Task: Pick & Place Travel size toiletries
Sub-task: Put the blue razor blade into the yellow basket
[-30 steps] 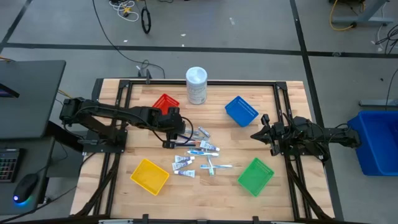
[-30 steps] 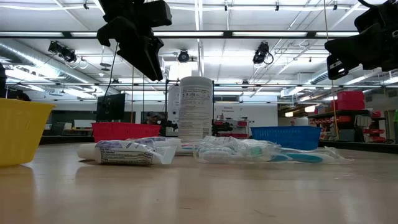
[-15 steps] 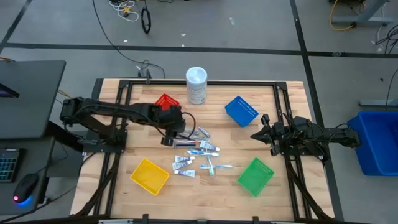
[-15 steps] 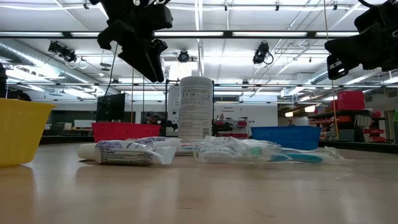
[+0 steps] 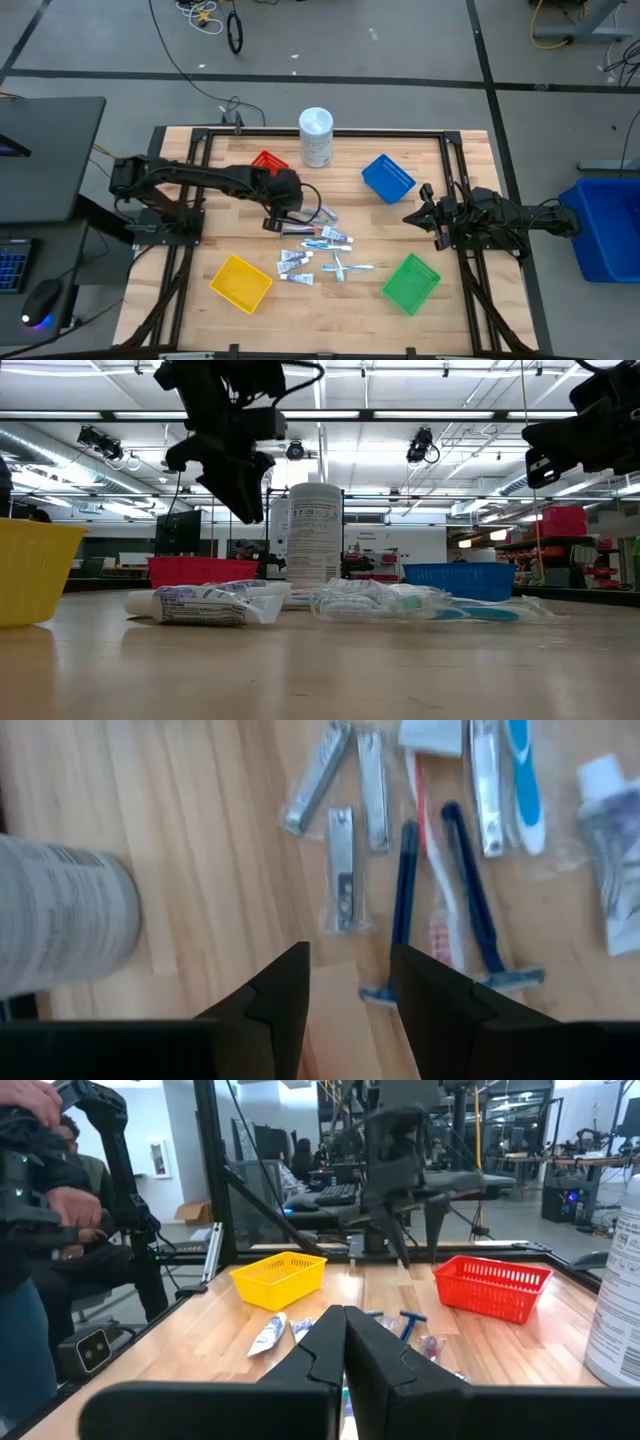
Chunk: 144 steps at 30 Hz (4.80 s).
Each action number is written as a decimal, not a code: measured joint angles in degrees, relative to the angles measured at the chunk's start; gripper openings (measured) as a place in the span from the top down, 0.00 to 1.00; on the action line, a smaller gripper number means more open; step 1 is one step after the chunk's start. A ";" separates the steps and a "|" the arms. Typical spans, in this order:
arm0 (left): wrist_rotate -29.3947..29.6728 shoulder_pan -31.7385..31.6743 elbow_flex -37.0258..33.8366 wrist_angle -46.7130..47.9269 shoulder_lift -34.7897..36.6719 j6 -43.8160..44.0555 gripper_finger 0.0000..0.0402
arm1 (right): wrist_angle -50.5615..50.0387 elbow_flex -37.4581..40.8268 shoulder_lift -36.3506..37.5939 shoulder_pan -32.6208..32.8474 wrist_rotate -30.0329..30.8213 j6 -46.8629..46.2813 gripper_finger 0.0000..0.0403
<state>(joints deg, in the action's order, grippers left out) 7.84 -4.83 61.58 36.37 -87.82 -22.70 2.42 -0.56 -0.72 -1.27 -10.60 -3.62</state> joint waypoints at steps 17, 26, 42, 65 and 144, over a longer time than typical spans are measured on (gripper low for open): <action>-1.80 -1.39 -2.00 -0.84 -3.42 1.23 0.63 | 0.01 -0.01 -0.36 0.00 0.01 -0.01 0.97; -2.73 -1.43 -2.34 -0.80 -3.42 1.44 0.63 | -0.02 0.00 -0.45 0.01 0.03 -0.02 0.96; -4.48 -1.57 -1.40 0.97 -9.72 3.59 0.63 | -0.02 -0.01 -0.47 0.01 0.01 -0.02 0.96; -5.11 -0.86 -1.88 -3.80 -13.87 2.42 0.63 | 0.35 -0.02 -1.15 0.01 0.00 0.00 0.97; -8.63 -0.36 -1.88 -4.87 -14.72 2.32 0.89 | 0.15 -0.02 -1.43 0.01 0.01 0.00 0.96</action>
<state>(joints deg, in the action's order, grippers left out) -0.79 -5.19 59.70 31.50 -102.55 -20.38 2.57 -0.58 -2.15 -1.26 -10.59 -3.62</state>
